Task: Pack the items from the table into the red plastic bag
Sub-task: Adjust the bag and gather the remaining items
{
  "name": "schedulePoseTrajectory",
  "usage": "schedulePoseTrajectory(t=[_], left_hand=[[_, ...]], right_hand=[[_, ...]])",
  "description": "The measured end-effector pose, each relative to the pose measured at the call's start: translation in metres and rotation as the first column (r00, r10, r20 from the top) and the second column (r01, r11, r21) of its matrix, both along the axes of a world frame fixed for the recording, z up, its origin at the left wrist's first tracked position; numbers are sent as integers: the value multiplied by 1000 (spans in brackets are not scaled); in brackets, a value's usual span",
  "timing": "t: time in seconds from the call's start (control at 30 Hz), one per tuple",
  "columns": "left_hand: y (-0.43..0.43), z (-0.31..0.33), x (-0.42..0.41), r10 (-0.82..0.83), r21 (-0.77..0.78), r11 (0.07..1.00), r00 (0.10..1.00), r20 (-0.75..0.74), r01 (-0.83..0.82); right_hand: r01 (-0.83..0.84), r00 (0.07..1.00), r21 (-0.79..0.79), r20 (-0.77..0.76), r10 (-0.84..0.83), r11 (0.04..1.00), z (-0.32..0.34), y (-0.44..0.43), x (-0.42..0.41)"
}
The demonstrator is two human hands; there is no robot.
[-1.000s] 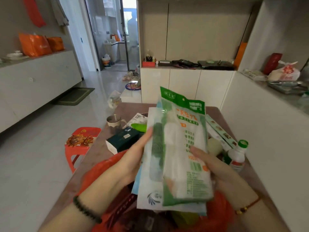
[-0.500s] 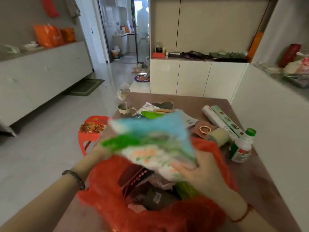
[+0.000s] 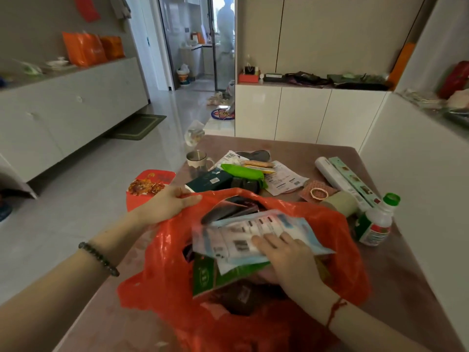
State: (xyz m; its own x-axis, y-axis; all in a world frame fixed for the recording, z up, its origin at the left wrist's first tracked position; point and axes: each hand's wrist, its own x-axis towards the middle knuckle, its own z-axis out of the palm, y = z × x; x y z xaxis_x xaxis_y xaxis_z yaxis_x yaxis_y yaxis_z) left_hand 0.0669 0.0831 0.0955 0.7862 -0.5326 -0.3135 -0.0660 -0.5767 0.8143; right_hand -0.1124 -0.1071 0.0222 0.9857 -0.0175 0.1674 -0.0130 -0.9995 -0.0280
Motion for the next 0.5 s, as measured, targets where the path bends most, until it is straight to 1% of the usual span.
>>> schedulePoseTrajectory(t=[0.07,0.1,0.2,0.23,0.3,0.37,0.4,0.5], left_hand=[[3,1,0,35,-24,999,999,-32,-36],[3,1,1,68,-52,996,996,-54,-71],[-2,2,6,144,-170,971,981,-128,-165],[-5,2,7,165,-199,961,976,-145,-192],[-10,1,10,178,-232,949,970,-163,-213],[-13,1,12,189,-238,945,970,-156,-223],[-11,1,11,191,-231,947,970,-151,-223],[-4,2,12,165,-185,964,975,-147,-191]], right_hand=[[67,997,-35,-42,-68,997,2,5,4],[38,999,-74,-37,-40,997,-4,9,5],[-77,988,-163,-144,54,984,-27,31,2],[-144,975,-173,-192,110,974,-31,38,0],[-247,945,-177,-263,196,953,-34,49,-7],[-353,892,-195,-367,265,915,-47,51,-16],[-377,860,-131,-417,293,917,-45,51,-22],[-440,819,92,-368,441,893,-12,37,-21]])
